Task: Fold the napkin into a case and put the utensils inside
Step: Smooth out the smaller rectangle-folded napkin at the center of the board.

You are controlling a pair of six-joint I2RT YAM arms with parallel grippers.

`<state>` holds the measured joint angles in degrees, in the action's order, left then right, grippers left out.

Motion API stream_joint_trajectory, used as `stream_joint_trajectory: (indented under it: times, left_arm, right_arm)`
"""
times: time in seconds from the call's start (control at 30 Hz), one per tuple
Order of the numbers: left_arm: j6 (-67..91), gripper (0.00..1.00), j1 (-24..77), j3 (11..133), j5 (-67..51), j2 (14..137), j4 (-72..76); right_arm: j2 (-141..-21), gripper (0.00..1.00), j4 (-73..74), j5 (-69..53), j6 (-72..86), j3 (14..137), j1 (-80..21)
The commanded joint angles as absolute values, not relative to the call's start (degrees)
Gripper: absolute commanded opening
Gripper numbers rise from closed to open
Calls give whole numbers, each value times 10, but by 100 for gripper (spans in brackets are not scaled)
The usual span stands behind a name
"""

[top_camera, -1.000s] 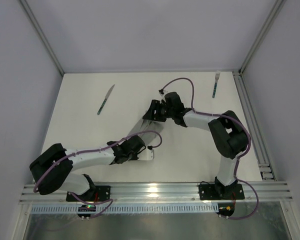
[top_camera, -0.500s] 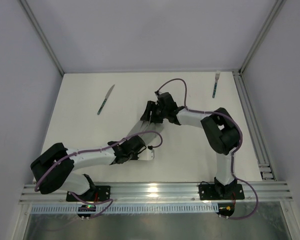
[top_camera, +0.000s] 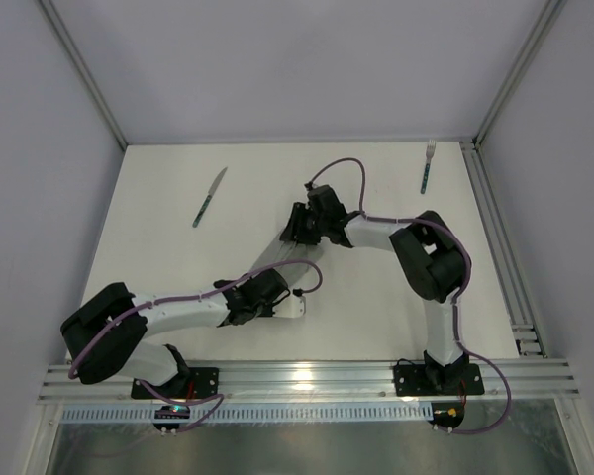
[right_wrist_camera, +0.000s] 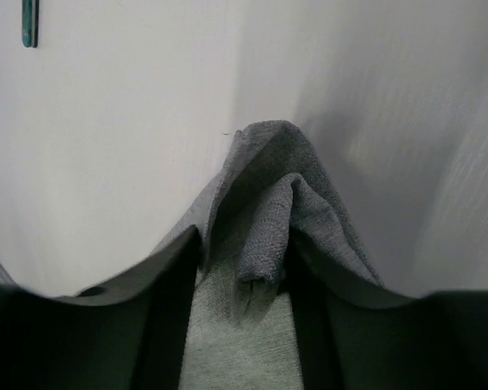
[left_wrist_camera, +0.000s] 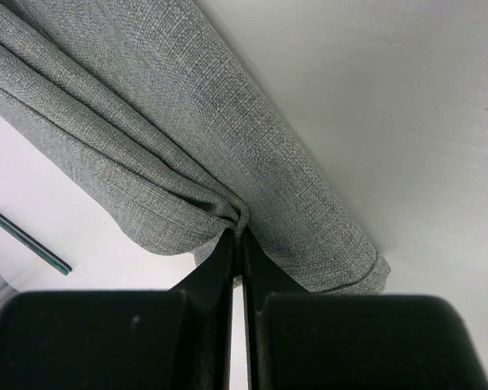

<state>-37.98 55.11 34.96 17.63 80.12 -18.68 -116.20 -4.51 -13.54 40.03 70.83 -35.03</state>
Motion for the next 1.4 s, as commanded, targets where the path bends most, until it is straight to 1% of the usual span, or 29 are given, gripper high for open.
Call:
stream_joint_trajectory:
  times: [0.0, 0.07, 0.1, 0.13, 0.17, 0.2, 0.27, 0.3, 0.4, 0.43, 0.5, 0.57, 0.6, 0.63, 0.7, 0.73, 0.8, 0.9, 1.03, 1.07, 1.13, 1.27, 1.37]
  left_arm:
    - [-371, 2, 554, 336, 158, 808, -180]
    - [-365, 2, 554, 335, 159, 807, -181]
    - [-362, 2, 554, 335, 159, 805, -182]
    - [-358, 2, 553, 335, 161, 804, -181]
    - [-346, 3, 550, 336, 154, 801, -180]
    - [-340, 6, 547, 339, 147, 796, -182]
    - [-324, 15, 532, 345, 133, 776, -193]
    - [-321, 24, 527, 352, 118, 767, -198]
    - [-311, 34, 510, 371, 85, 741, -229]
    - [-308, 41, 501, 378, 72, 736, -253]
    - [-302, 47, 490, 399, 50, 731, -280]
    - [-298, 53, 467, 428, 6, 727, -327]
    - [-295, 59, 456, 439, -20, 724, -344]
    - [-295, 60, 433, 453, -59, 724, -364]
    - [-294, 62, 411, 496, -103, 727, -422]
    - [-295, 63, 393, 511, -148, 729, -439]
    - [-297, 64, 380, 552, -184, 737, -486]
    - [-287, 66, 362, 598, -228, 753, -505]
    - [-235, 70, 363, 630, -171, 803, -452]
    - [-222, 70, 365, 642, -140, 822, -444]
    - [-218, 69, 383, 665, -115, 881, -442]
    - [-216, 69, 423, 669, -57, 928, -400]
    - [-209, 62, 425, 667, -37, 943, -386]
  right_arm:
    - [-1173, 38, -45, -115, 401, 723, -351]
    - [-1169, 23, -52, -125, 402, 717, -350]
    - [-1165, 11, -61, -129, 402, 708, -350]
    - [-1154, 5, -63, -132, 401, 702, -349]
    - [-1147, 3, -68, -136, 399, 687, -348]
    - [-1139, 3, -81, -139, 398, 676, -345]
    - [-1114, 3, -103, -148, 398, 644, -344]
    - [-1107, 3, -122, -154, 399, 633, -342]
    - [-1092, 3, -151, -168, 400, 606, -342]
    - [-1091, 3, -156, -171, 401, 602, -342]
    - [-1087, 3, -168, -172, 403, 593, -343]
    - [-1083, 3, -176, -171, 406, 585, -342]
    - [-1077, 3, -184, -171, 409, 578, -342]
    - [-1074, 3, -186, -169, 410, 574, -343]
    - [-1063, 3, -195, -169, 410, 562, -342]
    - [-1059, 3, -199, -169, 413, 556, -343]
    - [-1052, 3, -218, -170, 415, 538, -343]
    - [-1042, 3, -237, -174, 418, 519, -341]
    - [-1030, 3, -264, -178, 425, 498, -342]
    - [-1028, 3, -276, -181, 431, 491, -342]
    - [-1026, 3, -279, -182, 434, 485, -341]
    - [-1018, 3, -300, -184, 445, 465, -342]
    - [-1016, 4, -303, -185, 447, 459, -342]
